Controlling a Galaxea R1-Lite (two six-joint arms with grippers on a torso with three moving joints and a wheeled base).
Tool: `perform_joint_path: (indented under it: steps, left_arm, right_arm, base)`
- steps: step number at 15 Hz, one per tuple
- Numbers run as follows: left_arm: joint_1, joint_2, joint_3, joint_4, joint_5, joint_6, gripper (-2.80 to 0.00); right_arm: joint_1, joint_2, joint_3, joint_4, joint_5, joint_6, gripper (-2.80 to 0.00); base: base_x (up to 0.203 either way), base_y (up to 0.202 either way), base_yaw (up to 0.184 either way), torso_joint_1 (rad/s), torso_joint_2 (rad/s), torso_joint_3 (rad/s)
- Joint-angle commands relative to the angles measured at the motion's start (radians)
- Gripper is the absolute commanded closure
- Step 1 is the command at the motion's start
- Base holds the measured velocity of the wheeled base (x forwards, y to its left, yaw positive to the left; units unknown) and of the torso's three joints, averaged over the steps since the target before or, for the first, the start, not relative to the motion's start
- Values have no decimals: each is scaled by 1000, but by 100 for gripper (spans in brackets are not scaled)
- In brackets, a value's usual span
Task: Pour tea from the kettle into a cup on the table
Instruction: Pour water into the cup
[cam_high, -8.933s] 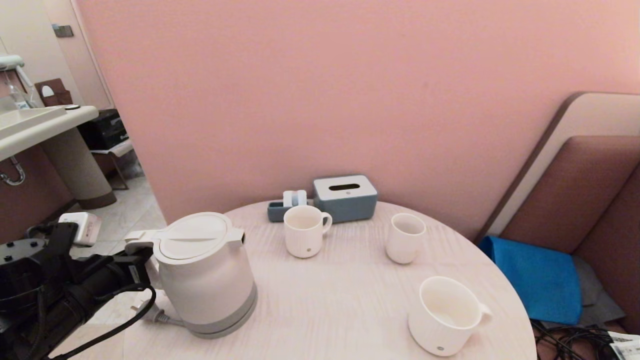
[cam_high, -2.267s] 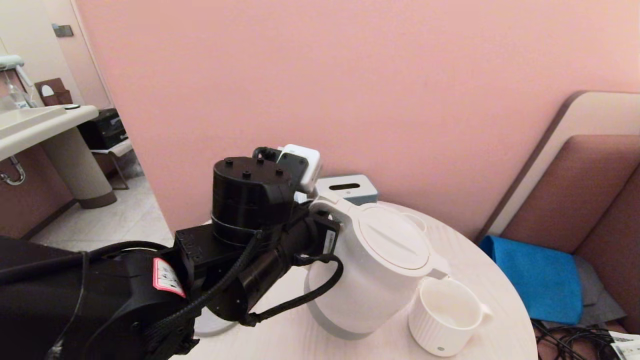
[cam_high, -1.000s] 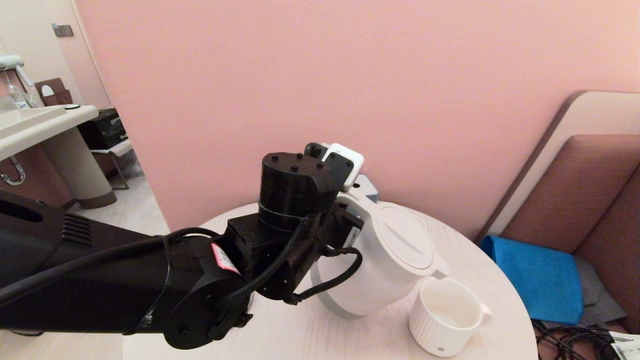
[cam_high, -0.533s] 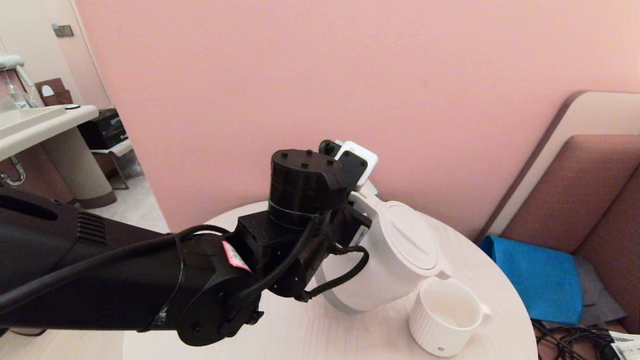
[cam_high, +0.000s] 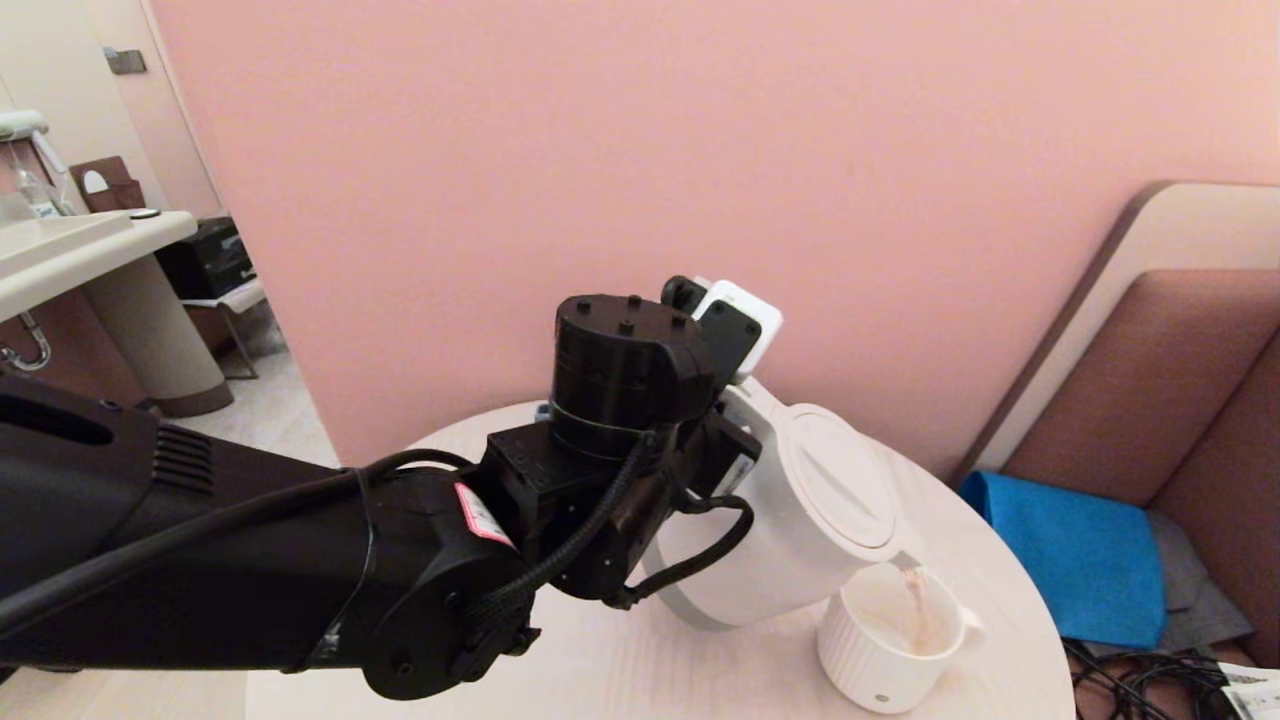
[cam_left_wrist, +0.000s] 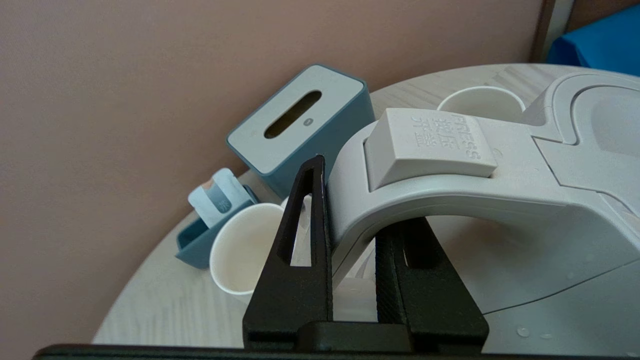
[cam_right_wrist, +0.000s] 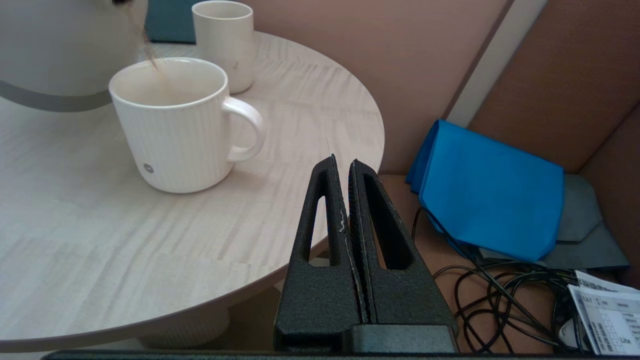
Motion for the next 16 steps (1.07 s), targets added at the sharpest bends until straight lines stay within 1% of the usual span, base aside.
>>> perform_joint_path:
  steps: [1,3,8,10,14,16]
  left_arm:
    - [-2,0,0,-5,3,13,0]
    - [-4,5,-11,-5,3,29,0]
    - [-10,21,-15,-7,5,33,0]
    - [-10,25,-15,-11,12,62,0]
    - [-15,30,-20,-11,18,75,0]
    - [-15,36,-49,-10,18,84,0]
  right_arm:
    - [0,0,1,0,1,-1,0]
    - [0,0,1,0,1,-1,0]
    - [0,0,1,0,1,-1,0]
    - [0,0,1,0,1,-1,0]
    - [0,0,1,0,1,-1,0]
    - [0,0,0,0,1,-1,0]
  base:
    - [0,0,0,0,0,0]
    - [0,0,0,0,0,0]
    - [0,0,0,0,0,0]
    - [0,0,0,0,0,0]
    - [0,0,0,0,0,0]
    - [0,0,0,0,0,0]
